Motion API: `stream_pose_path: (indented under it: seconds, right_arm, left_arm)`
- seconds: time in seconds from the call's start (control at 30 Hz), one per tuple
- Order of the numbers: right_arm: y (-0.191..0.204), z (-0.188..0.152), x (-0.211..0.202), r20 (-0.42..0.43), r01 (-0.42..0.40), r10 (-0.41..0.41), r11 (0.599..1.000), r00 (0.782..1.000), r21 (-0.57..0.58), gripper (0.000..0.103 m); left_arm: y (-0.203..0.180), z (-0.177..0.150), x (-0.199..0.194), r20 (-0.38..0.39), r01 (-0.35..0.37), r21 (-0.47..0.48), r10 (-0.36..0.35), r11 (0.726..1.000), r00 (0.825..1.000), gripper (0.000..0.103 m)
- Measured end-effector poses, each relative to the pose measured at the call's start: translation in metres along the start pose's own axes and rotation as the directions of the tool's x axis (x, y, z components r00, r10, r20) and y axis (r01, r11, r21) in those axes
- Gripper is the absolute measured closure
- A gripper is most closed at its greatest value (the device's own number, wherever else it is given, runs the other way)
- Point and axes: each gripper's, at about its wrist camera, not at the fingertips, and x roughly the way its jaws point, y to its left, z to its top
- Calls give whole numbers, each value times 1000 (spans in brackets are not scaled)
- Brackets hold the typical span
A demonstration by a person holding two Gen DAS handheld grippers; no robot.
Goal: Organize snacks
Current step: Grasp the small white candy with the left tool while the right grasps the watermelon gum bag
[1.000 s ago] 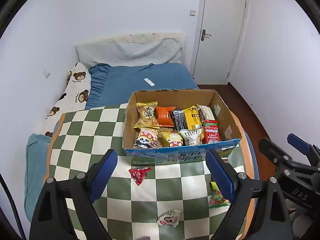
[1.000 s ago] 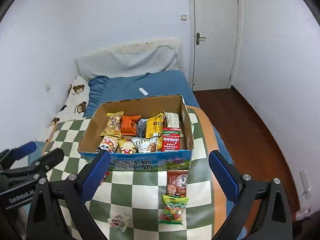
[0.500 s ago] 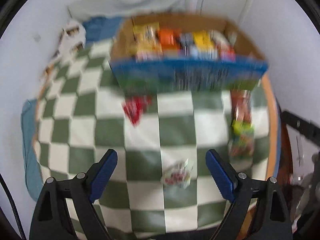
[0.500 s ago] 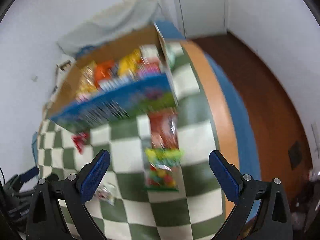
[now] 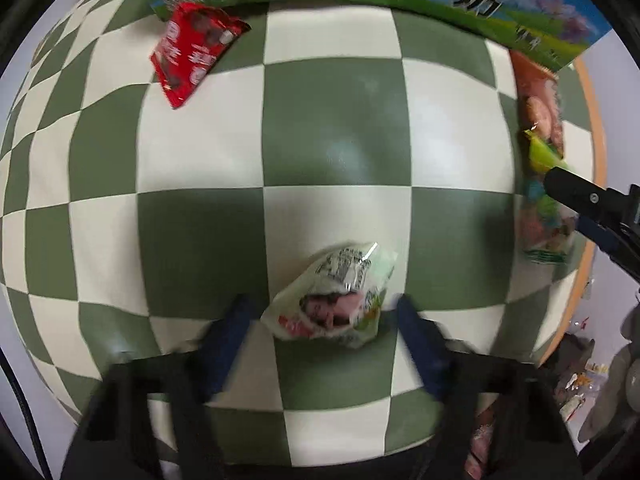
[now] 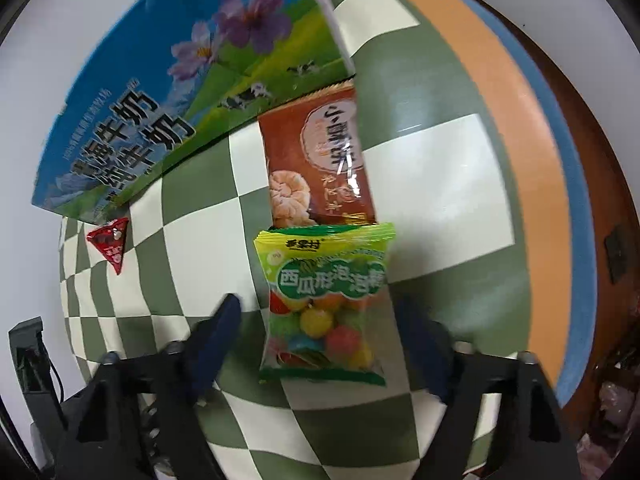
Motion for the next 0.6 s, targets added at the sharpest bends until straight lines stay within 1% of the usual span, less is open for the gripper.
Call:
stream_pose_path:
  seconds: [0.07,0.13,0.27,0.37,0.4,0.43,0.5,0.6]
  right_arm:
    - [4,0,8,-9,26,-26,1000,1000,-15,46]
    - [10,-2,9,-3,34,-34,998,999,-43,48]
    - [24,-20,10,-21,46,-49,992,999,-114,49]
    - [36,-40,17,-44,54,-62,985,997,-166,49]
    - [38,-43,21,-49,61,-70,983,996,-172,49]
    - [40,-46,25,-52,70,-80,983,995,-172,49]
    - [42,-48,33,-52,89,-100,980,994,-177,49]
    - [46,-47,41,-60,103,-116,977,991,-186,49]
  left_arm:
    - [-2,-1,4,9,-7,12,7,1000,1000,48]
    - [-3,-5,2,24,-17,22,17,1000,1000,51]
    - [2,-11,-8,61,-37,11,36,999,997,52]
    - [11,-9,-8,67,-35,-16,36,999,997,51]
    - [13,-8,-5,61,-27,-23,28,999,998,49]
    - [14,-8,2,32,-15,-26,16,1000,999,48]
    - [15,-6,12,9,-10,-18,10,1000,1000,46]
    - [15,-8,18,7,-11,-24,11,1000,1000,48]
